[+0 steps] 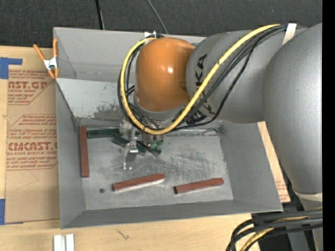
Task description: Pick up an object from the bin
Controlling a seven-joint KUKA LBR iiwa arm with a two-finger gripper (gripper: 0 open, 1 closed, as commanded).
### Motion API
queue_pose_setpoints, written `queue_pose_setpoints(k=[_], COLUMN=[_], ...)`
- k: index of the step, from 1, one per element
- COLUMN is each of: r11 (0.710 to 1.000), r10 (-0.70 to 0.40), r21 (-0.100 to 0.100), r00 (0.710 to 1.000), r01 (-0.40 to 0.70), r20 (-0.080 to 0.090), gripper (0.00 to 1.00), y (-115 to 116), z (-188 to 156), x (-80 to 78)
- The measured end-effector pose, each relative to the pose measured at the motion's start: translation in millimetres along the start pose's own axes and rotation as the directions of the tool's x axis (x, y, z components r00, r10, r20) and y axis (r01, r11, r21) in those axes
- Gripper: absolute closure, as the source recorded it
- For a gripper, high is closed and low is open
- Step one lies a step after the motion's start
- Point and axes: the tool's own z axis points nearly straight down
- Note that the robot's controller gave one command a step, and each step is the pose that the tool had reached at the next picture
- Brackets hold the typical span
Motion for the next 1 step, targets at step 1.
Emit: queue_pose_setpoints(k=[1], r11=[0.999], r10=[0.049], r21=[-0.001], r00=[0.999], r01=[-0.049], r20=[0.005], gripper=[0.00], y=[-40.0], z=[71.3], x=[-15.0])
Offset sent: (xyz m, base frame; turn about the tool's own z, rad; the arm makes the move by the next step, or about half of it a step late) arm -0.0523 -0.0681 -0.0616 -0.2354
